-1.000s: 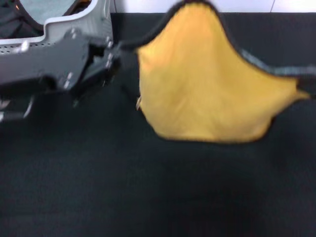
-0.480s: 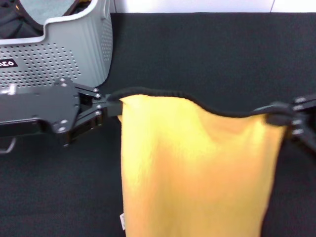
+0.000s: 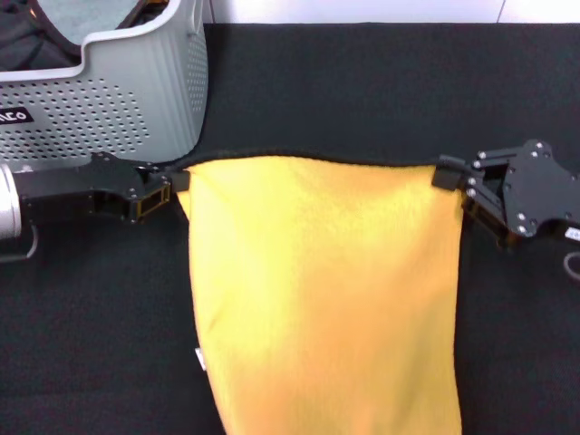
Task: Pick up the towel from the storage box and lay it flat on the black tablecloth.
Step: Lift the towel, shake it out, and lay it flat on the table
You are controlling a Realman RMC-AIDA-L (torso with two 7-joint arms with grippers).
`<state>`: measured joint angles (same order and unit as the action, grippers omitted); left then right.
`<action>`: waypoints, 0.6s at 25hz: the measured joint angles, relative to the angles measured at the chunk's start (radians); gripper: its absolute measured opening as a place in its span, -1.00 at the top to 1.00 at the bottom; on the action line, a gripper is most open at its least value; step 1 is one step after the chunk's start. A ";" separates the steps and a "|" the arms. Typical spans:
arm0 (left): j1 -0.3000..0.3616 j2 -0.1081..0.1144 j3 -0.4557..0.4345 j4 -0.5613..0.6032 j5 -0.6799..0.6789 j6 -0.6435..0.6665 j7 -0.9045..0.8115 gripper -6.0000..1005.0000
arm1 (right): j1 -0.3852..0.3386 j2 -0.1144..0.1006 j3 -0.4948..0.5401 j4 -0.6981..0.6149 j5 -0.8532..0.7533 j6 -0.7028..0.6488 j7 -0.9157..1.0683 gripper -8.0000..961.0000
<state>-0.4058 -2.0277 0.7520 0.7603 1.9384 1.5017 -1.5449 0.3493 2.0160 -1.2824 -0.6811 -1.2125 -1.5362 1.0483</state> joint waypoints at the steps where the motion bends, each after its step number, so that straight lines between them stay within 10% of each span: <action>1: -0.005 0.000 0.000 -0.001 0.007 -0.021 -0.003 0.94 | 0.006 -0.002 0.001 0.000 0.000 0.027 -0.005 0.95; 15: -0.108 -0.031 0.007 -0.033 0.130 -0.170 -0.031 0.94 | 0.178 -0.005 -0.008 0.102 -0.106 0.312 0.040 0.95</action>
<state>-0.5138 -2.0589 0.7593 0.7277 2.0684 1.3312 -1.5754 0.5276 2.0113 -1.2906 -0.5787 -1.3188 -1.2243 1.0888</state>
